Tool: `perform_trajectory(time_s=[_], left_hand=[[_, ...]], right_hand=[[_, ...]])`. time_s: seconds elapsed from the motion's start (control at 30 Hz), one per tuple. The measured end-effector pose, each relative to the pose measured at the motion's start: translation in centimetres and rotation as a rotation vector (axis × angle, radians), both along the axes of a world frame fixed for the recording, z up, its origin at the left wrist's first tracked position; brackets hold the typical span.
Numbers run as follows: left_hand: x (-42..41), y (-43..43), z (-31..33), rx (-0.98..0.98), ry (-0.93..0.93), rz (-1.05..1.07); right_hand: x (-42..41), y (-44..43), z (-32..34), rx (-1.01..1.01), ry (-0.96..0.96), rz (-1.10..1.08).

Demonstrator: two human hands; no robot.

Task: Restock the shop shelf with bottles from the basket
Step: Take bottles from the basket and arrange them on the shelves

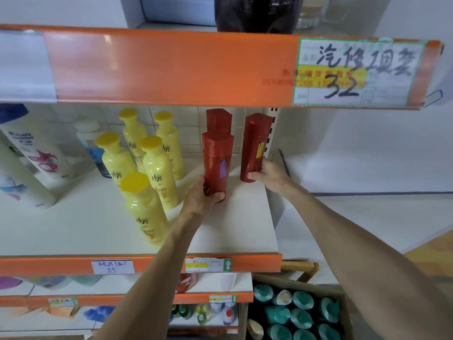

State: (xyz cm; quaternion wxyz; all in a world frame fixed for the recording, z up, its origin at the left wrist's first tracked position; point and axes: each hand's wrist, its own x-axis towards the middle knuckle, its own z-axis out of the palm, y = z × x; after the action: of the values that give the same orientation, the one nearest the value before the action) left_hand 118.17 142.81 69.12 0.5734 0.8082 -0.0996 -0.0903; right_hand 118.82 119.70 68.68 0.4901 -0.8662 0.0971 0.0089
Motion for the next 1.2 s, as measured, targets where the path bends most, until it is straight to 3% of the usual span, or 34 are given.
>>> perform_trajectory(time_s=[0.47,0.73,0.9,1.2], left_hand=[[-0.2,0.0,0.0,0.033,-0.003,0.007],[-0.7,0.1,0.2,0.039,0.011,0.004],[-1.0,0.2,0.0,0.042,0.039,0.037],[-4.6,1.1,1.5,0.169,0.099,0.175]], right_hand=[[-0.4,0.1,0.0,-0.023,0.020,-0.009],[-0.8,0.5,0.4,0.074,0.013,0.001],[-1.6,0.5,0.4,0.150,-0.041,-0.159],[-5.1,2.8,1.8,0.009,-0.114,-0.310]])
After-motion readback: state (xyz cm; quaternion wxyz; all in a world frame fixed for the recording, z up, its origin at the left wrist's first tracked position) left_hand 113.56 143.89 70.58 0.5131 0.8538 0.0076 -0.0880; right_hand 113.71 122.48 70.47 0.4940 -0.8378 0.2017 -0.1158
